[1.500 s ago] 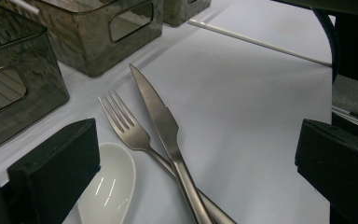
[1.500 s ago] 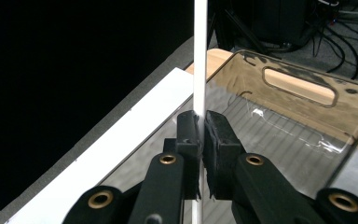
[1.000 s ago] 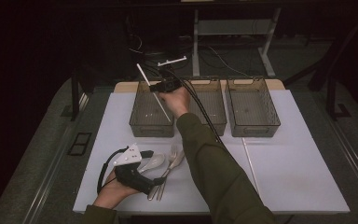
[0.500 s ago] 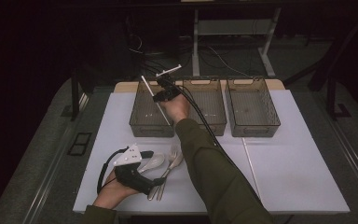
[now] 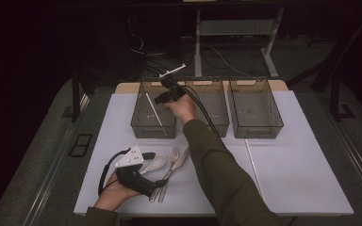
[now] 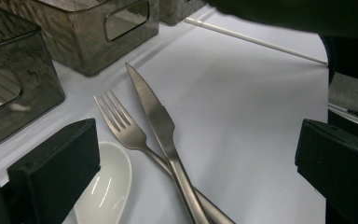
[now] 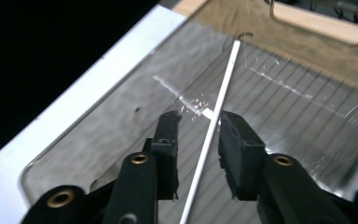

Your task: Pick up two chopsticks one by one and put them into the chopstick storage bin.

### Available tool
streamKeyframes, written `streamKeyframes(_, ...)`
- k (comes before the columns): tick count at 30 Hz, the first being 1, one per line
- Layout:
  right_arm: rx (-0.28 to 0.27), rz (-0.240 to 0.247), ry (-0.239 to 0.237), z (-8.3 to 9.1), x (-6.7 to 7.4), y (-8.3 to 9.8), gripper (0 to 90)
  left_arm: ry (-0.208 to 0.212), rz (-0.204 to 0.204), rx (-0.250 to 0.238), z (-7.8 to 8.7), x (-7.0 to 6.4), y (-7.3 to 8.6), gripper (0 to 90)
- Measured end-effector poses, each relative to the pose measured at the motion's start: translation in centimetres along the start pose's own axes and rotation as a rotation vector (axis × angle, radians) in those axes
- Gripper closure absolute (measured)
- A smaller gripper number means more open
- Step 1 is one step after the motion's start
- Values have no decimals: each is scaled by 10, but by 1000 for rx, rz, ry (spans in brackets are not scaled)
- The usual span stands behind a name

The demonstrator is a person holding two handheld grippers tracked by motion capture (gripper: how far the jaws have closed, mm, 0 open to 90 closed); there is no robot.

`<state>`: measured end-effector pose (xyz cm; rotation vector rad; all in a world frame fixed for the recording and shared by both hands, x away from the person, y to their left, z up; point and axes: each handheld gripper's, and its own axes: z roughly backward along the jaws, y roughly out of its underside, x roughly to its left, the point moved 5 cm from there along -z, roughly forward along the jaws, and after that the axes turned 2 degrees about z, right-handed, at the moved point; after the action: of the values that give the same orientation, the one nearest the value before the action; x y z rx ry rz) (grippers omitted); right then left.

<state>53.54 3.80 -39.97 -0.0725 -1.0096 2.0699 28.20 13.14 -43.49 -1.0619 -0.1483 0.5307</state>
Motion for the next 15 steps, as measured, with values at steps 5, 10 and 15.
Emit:
streamKeyframes(5,-15,42,-26,27,-7,4,558,-7,-6,8,0,2,0,0)
streamKeyframes(10,-47,70,-41,55,-15,9,520,-9,-12,17,-1,2,0,0)
streamKeyframes(15,-66,105,-49,83,-19,20,482,-8,-19,23,-3,2,1,0)
